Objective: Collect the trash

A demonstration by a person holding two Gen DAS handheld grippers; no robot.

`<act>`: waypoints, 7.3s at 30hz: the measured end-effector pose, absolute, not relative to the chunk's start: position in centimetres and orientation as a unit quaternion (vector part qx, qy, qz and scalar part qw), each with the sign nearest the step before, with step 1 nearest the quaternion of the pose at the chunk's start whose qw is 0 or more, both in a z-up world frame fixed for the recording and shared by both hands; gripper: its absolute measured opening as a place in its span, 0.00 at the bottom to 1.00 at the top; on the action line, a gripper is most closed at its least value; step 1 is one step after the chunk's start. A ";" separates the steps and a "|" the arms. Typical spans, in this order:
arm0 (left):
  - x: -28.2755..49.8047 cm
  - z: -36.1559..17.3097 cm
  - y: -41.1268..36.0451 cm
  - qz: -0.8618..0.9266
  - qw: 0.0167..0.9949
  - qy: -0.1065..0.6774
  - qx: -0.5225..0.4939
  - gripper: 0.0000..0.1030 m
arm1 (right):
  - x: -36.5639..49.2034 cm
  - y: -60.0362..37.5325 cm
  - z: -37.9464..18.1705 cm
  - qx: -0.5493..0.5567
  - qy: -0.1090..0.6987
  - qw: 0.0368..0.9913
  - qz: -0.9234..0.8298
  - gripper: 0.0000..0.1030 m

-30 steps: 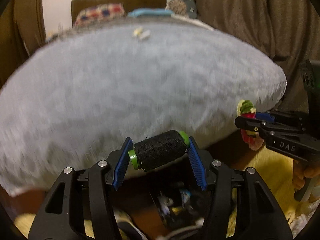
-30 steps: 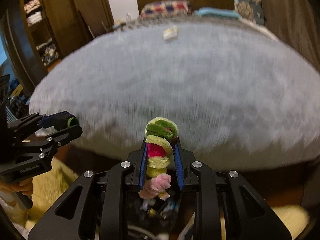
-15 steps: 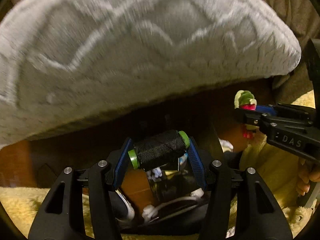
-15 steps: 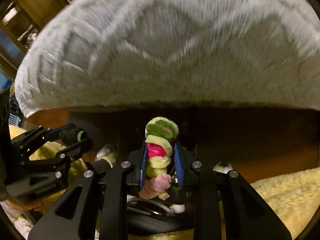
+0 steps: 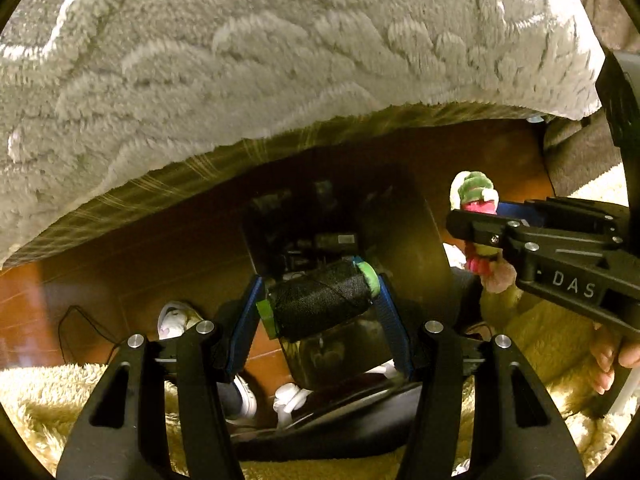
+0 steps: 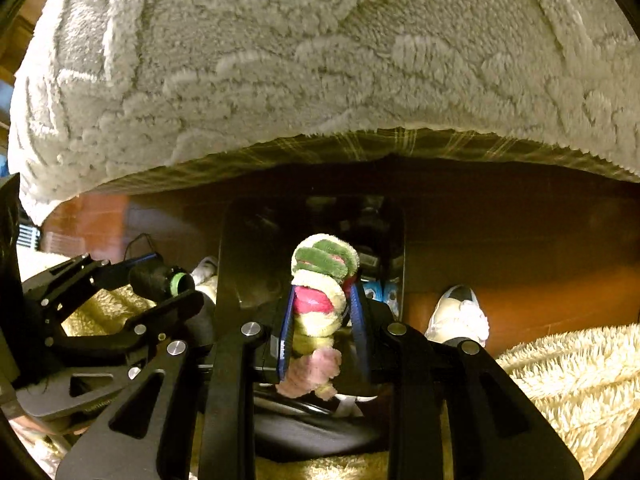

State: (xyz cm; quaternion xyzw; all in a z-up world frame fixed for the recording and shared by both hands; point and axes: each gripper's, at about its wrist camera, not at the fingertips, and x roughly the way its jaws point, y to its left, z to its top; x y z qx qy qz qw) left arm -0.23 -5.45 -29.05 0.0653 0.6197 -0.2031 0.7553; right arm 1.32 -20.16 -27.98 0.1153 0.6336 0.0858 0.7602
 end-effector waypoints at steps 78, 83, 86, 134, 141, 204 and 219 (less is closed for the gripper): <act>35.2 -10.3 -7.3 -0.152 0.853 0.486 0.119 0.88 | 40.6 -22.6 -9.3 -0.007 0.454 0.886 0.093 0.54; 37.8 -10.3 -8.7 -0.157 0.853 0.485 0.108 0.81 | 41.7 -26.0 -7.7 0.017 0.441 0.896 0.048 0.54; 39.3 -10.1 -9.6 -0.162 0.855 0.481 0.101 0.80 | 42.4 -28.2 -7.2 0.026 0.436 0.899 0.023 0.54; 12.3 -0.3 -5.6 -0.223 0.900 0.354 0.124 0.30 | 10.8 -25.7 0.5 -0.021 0.347 0.932 0.101 0.54; 2.8 -4.2 -3.5 -0.201 0.915 0.337 0.092 0.30 | 1.5 -23.3 -3.8 -0.023 0.328 0.941 0.081 0.54; 1.4 -21.4 -2.9 -0.161 0.841 0.514 0.043 0.92 | 1.9 -26.5 -20.0 0.081 0.484 0.871 0.031 0.97; -3.0 -1.8 0.3 -0.065 0.967 0.241 0.052 0.92 | -4.4 -28.6 -1.6 0.032 0.235 0.969 -0.068 0.97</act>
